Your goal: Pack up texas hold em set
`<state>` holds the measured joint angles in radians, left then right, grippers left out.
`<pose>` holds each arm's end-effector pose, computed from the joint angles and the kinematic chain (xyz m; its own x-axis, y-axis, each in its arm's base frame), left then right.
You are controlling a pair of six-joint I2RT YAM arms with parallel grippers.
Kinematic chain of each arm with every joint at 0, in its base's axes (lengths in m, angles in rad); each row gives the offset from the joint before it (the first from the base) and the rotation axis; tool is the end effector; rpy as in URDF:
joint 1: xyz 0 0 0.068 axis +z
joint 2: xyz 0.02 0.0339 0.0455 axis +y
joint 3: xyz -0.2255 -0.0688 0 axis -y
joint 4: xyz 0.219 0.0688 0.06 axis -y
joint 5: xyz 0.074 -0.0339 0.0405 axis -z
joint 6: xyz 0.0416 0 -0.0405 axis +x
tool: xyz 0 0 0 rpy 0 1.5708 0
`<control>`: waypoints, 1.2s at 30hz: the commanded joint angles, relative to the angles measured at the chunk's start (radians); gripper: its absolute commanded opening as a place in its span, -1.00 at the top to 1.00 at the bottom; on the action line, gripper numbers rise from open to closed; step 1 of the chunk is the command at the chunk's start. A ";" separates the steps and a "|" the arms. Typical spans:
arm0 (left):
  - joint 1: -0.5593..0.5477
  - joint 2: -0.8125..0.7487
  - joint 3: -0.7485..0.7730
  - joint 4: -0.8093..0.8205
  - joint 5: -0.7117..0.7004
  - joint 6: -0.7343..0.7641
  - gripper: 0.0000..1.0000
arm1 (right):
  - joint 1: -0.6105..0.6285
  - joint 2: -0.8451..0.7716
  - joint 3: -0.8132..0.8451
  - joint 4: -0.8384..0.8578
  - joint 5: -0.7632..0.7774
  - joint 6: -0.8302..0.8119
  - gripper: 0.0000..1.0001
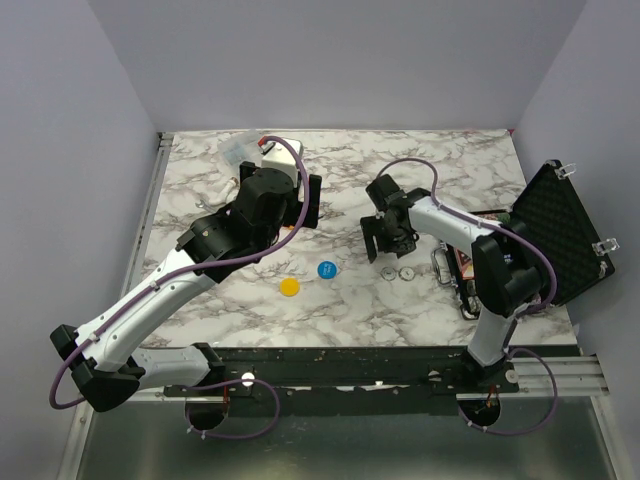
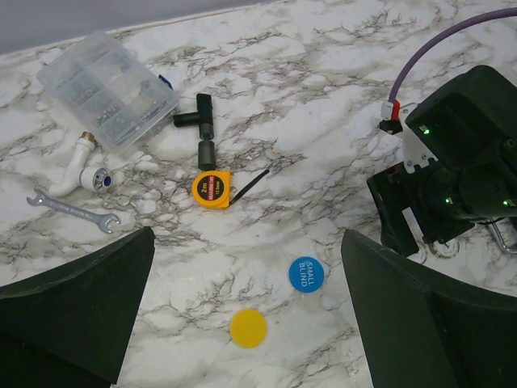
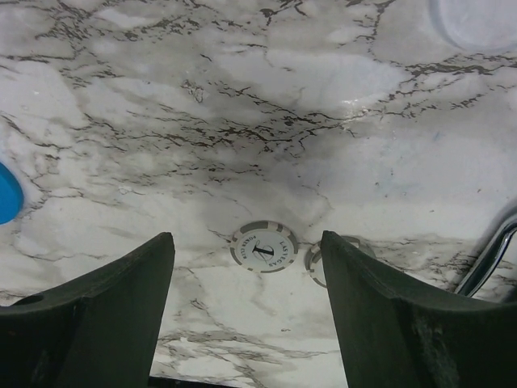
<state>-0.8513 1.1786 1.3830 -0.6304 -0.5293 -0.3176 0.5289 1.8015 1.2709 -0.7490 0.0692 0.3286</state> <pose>0.1714 -0.1638 0.3797 -0.3668 0.0096 -0.9302 0.2438 0.9660 -0.0862 0.2812 0.1610 0.1633 -0.9397 -0.1763 -0.2931 -0.1933 0.9807 0.0300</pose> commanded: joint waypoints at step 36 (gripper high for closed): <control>-0.002 0.006 -0.009 0.012 0.040 0.011 -0.97 | 0.019 0.102 -0.054 -0.081 -0.108 -0.020 -0.01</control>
<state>-0.8513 1.1805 1.3830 -0.6300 -0.5121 -0.3168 0.5377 1.8954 1.2613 -0.8165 0.0051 0.2913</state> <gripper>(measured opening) 0.984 0.514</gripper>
